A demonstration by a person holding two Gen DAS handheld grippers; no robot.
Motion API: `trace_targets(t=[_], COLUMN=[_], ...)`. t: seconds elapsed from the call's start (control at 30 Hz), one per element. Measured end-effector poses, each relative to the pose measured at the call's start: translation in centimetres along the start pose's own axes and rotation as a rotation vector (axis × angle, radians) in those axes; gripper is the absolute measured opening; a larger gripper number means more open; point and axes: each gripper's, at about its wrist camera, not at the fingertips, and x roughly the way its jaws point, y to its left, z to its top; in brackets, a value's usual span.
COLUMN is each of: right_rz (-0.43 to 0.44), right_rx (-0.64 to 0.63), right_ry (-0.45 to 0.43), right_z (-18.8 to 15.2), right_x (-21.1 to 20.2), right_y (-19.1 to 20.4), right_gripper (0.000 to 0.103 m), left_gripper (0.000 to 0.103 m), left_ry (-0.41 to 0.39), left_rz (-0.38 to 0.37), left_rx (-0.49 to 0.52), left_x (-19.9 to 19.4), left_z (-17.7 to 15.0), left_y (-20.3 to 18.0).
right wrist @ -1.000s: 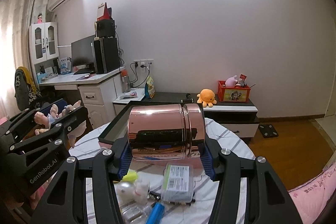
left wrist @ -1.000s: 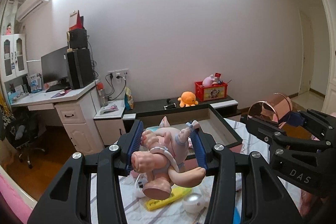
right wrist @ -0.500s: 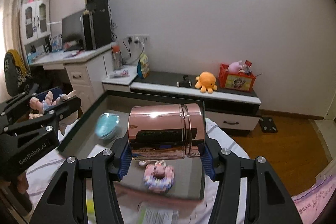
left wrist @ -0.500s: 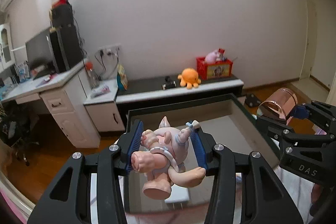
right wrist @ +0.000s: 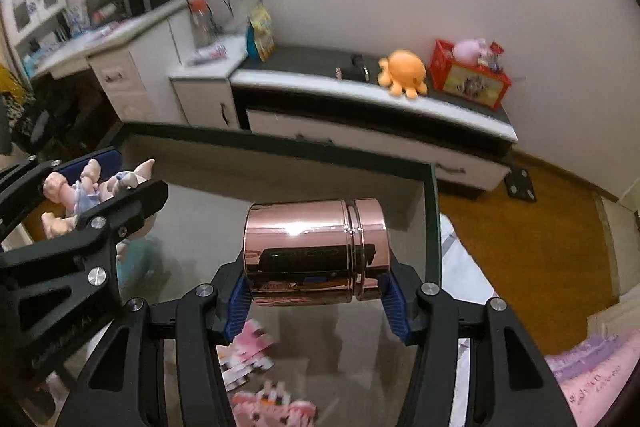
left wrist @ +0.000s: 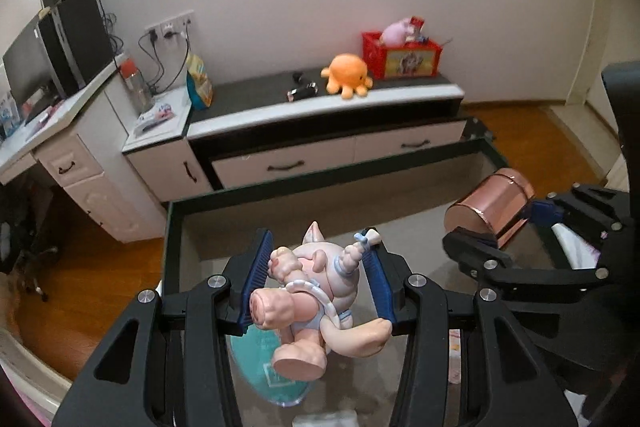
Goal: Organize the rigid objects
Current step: 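Carry the doll and copper cylinder over the pink box and release both, then withdraw both tools from the box back toward the bed items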
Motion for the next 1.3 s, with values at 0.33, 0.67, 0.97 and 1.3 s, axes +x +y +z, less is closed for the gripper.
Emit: trace_targets(t=[0.33,0.67,0.97,1.3], right_rz=[0.010,0.061,0.080,-0.025], right_rx=[0.042,0.086,0.079,0.120], right_ry=[-0.012,-0.240,-0.490,-0.702], right_z=[0.0,-2.5,-11.4,-23.3], right_x=[-0.2,-10.7,-22.0,-29.6], right_y=[-0.7,-1.1,1.1,4.1], right_gripper=[0.073,0.083,0.088,0.089], left_gripper=[0.089,0.102,0.103,0.103], left_ry=[-0.051,-0.242,-0.451,-0.622], left_rz=[0.014,0.093,0.136,0.119], left_rx=[-0.054,-0.070,-0.038,-0.164], left_x=[-1.2,-12.4,-25.5,-35.2], left_z=[0.1,-3.2,-12.7,-23.7], left_y=[0.9,2.1,-0.5,-3.4])
